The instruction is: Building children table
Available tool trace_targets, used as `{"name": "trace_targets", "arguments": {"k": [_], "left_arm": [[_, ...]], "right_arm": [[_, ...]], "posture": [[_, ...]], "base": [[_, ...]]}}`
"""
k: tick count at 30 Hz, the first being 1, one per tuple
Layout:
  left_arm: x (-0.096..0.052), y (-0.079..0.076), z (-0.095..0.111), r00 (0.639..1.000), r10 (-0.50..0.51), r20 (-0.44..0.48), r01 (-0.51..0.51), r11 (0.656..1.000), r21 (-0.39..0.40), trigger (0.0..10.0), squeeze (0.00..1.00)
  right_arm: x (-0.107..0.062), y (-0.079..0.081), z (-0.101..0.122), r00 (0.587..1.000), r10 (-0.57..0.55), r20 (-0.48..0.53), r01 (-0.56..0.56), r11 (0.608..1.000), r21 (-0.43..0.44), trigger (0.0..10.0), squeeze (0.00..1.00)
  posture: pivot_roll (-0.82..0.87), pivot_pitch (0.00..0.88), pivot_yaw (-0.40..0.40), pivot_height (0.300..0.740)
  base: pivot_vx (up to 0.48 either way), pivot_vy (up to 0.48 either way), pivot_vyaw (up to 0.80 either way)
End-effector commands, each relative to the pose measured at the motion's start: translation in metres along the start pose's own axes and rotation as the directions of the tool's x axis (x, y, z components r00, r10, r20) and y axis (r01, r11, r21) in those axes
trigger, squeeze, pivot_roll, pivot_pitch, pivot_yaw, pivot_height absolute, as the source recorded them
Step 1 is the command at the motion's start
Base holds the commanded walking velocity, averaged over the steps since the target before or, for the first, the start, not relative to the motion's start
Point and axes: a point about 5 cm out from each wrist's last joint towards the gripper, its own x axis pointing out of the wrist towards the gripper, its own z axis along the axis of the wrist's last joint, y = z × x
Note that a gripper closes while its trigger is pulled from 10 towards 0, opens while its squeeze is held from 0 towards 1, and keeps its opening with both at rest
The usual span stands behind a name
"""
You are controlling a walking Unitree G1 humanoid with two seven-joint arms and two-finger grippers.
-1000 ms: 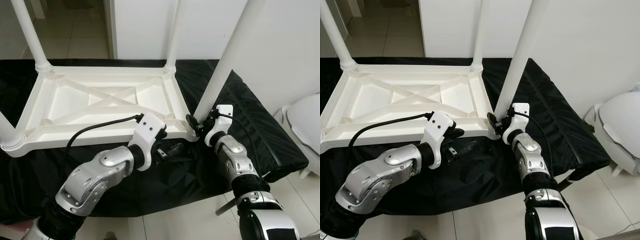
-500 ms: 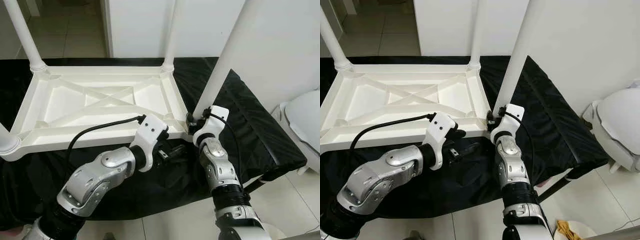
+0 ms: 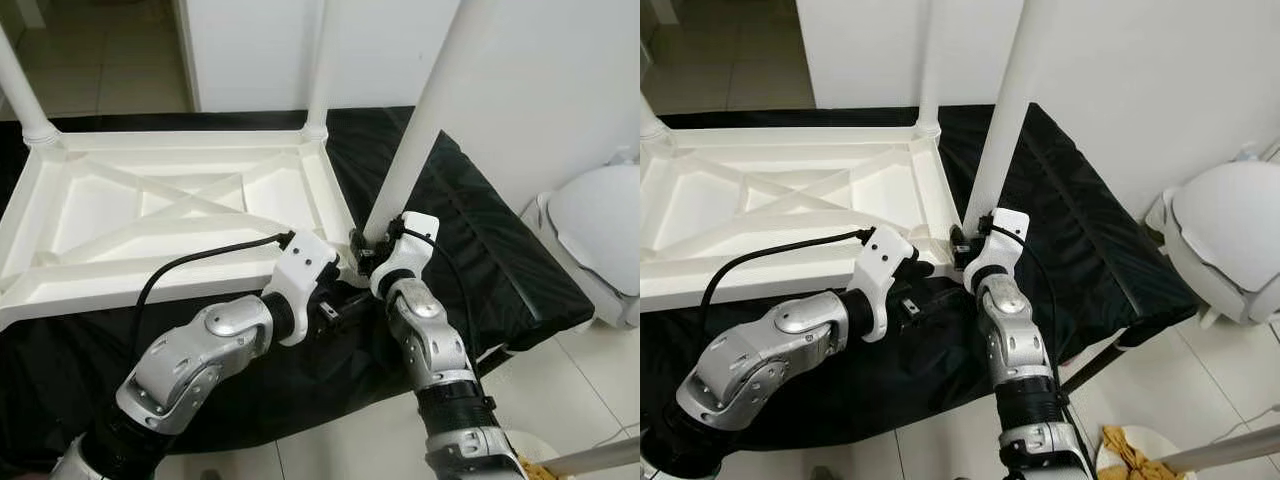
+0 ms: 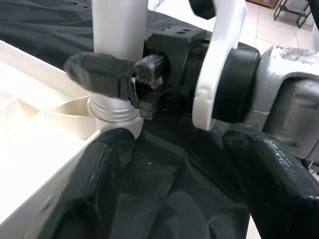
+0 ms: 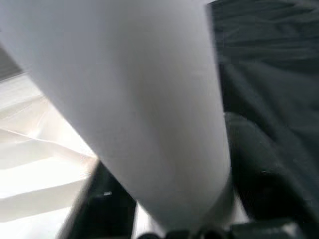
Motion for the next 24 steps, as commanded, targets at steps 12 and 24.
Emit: {"name": "trace_targets", "arguments": {"k": [12,24], "left_arm": [[0.0,-0.003,-0.002,0.996,-0.095,-0.003,0.095,0.995,-0.005,10.0,0.0],[-0.003,0.003,-0.004,0.997,-0.074,-0.022,0.075,0.997,0.007,10.0,0.0]], "right_arm": [[-0.003,-0.033,0.016,0.987,0.158,0.004,-0.158,0.987,0.001,10.0,0.86],[0.002,-0.072,0.022,0.889,0.445,-0.109,-0.458,0.869,-0.187,10.0,0.0]], "posture": [[0.0,0.044,-0.085,0.74],[0.01,0.039,-0.073,0.74]], "base": [[0.0,0.0,0.0],[0.0,0.0,0.0]]}}
